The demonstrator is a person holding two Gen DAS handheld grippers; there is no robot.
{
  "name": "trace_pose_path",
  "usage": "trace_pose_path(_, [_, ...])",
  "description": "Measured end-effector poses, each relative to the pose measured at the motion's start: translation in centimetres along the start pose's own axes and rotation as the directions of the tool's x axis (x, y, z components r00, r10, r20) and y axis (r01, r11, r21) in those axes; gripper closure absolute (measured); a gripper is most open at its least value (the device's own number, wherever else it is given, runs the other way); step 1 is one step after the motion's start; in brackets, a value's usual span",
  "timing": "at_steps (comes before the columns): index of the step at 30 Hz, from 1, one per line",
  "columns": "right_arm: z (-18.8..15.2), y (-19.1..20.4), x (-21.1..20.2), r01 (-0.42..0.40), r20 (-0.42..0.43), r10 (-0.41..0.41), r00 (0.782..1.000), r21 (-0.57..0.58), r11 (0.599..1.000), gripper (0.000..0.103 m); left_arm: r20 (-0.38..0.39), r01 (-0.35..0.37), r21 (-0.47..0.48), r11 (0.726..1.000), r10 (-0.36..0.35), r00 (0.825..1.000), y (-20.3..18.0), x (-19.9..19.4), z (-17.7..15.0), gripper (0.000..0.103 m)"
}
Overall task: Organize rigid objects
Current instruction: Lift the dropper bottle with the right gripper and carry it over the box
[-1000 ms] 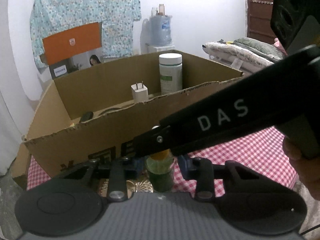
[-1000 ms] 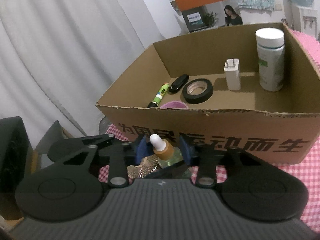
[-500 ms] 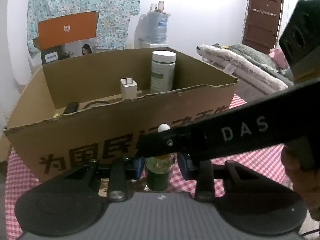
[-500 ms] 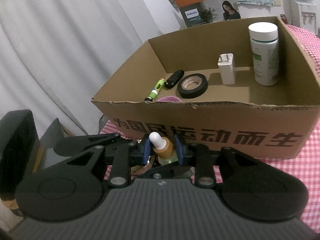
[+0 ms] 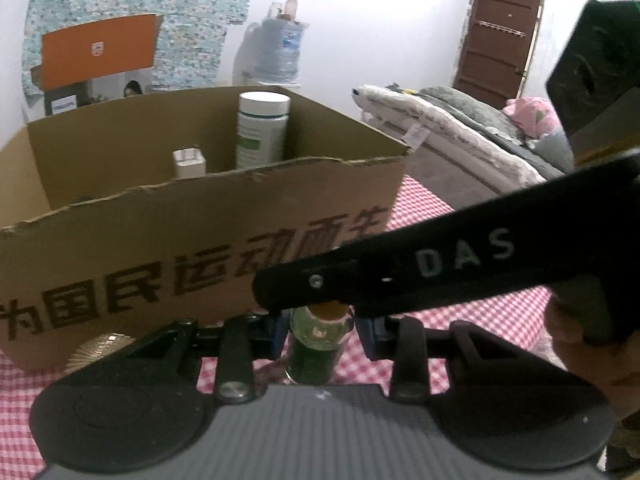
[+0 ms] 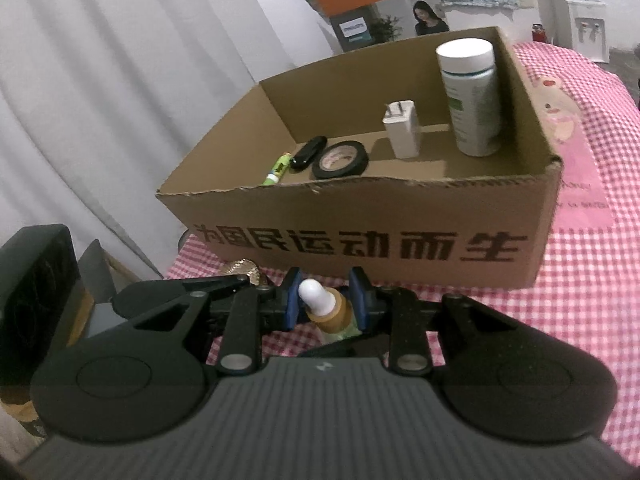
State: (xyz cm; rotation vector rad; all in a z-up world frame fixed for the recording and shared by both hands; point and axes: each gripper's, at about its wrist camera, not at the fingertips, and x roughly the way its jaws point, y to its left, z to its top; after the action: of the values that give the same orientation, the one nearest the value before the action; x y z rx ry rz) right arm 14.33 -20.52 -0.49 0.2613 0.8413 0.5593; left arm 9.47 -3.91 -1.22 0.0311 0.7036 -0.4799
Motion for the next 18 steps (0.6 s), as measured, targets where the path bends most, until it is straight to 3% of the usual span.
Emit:
trace_pose_path(8, [-0.6, -0.5, -0.5, -0.003, 0.022, 0.003, 1.0, 0.005, 1.0, 0.076, 0.008, -0.018, 0.036, 0.999, 0.018, 1.0, -1.2, 0.2, -0.2, 0.066])
trace_pose_path(13, [-0.3, -0.6, -2.2, -0.03, 0.081, 0.029, 0.996, 0.008, 1.0, 0.075, 0.033, -0.029, 0.061, 0.998, 0.027, 0.999, -1.7, -0.2, -0.1, 0.043])
trace_pose_path(18, [-0.1, -1.0, -5.1, -0.038, 0.155, 0.035, 0.987, 0.015, 0.999, 0.069, 0.048, -0.044, 0.097, 0.994, 0.039, 0.998, -2.4, -0.6, -0.4, 0.037])
